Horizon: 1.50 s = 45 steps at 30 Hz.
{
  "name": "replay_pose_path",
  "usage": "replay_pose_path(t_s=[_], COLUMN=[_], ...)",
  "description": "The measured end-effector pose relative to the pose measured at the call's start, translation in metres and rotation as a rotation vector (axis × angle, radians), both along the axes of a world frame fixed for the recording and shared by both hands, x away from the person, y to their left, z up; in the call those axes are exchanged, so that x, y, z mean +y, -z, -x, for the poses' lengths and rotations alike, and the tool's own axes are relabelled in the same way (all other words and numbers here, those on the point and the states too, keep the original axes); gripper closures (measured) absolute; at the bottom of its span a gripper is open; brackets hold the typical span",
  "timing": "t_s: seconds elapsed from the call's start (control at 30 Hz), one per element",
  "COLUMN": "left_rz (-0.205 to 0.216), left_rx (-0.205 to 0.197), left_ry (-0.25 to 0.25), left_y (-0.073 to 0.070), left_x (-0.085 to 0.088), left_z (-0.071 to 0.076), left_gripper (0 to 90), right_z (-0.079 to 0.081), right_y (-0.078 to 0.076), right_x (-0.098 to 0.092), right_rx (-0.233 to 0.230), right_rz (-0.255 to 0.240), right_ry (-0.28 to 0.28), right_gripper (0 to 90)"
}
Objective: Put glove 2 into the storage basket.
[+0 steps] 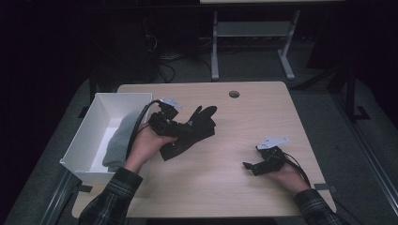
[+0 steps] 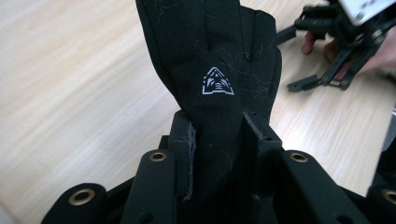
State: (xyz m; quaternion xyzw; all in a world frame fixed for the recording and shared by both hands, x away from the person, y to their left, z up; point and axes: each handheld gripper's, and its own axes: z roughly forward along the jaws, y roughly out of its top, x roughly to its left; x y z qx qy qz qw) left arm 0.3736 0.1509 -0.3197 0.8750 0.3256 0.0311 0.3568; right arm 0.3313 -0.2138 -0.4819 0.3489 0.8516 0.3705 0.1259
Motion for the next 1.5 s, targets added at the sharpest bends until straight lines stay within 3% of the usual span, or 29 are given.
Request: replay_pose_path(t_s=[0.2,0.23,0.33,0.37,0.8,0.93,1.2,1.43,1.5], left_rz=[0.025,0.022,0.018,0.02,0.038,0.026,0.019,-0.015,-0.026], left_rx=[-0.021,-0.032,-0.042,-0.051,-0.07,-0.074,-0.053,-0.007,0.01], left_ry=[-0.035,-0.053,-0.073,-0.097,-0.244,-0.317,-0.42,-0.472,-0.498], left_y=[-0.025,-0.034,-0.042,-0.047,-0.057,-0.056,-0.044,-0.017,-0.002], left_x=[0.019,0.028,0.037,0.047,0.115,0.142,0.174,0.187,0.189], left_z=[-0.003,-0.003,-0.003,-0.003,0.0,0.003,0.004,0.001,-0.002], left_gripper=[67.9,67.9,67.9,67.9,67.9,67.9,67.8,67.7,67.6], right_z=[0.0,0.0,0.0,0.0,0.0,0.0,0.0,0.0,0.0], right_y=[0.0,0.0,0.0,0.0,0.0,0.0,0.0,0.0,0.0], right_x=[0.0,0.0,0.0,0.0,0.0,0.0,0.0,0.0,0.0], right_rx=[0.002,0.002,0.0,-0.001,-0.001,-0.001,-0.001,-0.001,-0.001], right_rz=[0.0,0.0,0.001,0.002,0.002,0.001,0.002,0.002,0.002], right_ry=[0.002,0.002,0.002,0.0,0.003,0.003,0.004,0.004,0.004], right_gripper=[11.0,11.0,11.0,10.9,10.9,10.9,10.9,10.9,10.9])
